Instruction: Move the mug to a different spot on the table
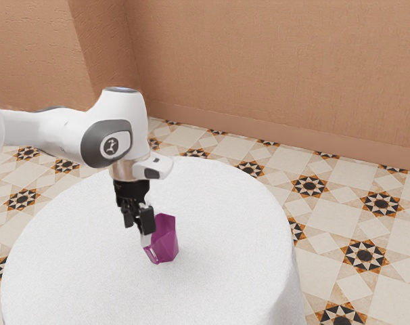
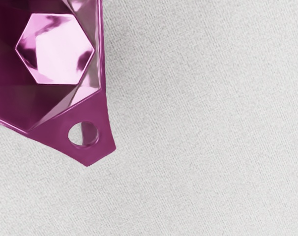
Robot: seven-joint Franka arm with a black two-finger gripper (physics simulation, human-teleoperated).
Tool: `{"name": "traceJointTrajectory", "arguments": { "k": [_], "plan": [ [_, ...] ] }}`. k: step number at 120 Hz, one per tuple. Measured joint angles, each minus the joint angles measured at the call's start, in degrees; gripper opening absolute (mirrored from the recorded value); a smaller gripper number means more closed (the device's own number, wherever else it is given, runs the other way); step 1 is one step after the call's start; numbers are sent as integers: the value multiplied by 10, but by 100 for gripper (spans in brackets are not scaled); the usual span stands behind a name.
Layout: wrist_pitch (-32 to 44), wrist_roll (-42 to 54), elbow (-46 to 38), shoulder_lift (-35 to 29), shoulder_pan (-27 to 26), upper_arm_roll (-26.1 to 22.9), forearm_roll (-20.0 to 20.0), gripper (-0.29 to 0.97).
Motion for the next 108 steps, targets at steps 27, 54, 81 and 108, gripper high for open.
{"name": "traceJointTrajectory", "arguments": {
  "k": [27,54,81,108],
  "plan": [
    [119,0,-68,28,-1,0,-32,68],
    [224,1,-94,72,13,1,-35,68],
    [280,1,-94,108,23,2,-30,52],
    [302,-2,-97,123,31,2,-27,34]
  ]
}}
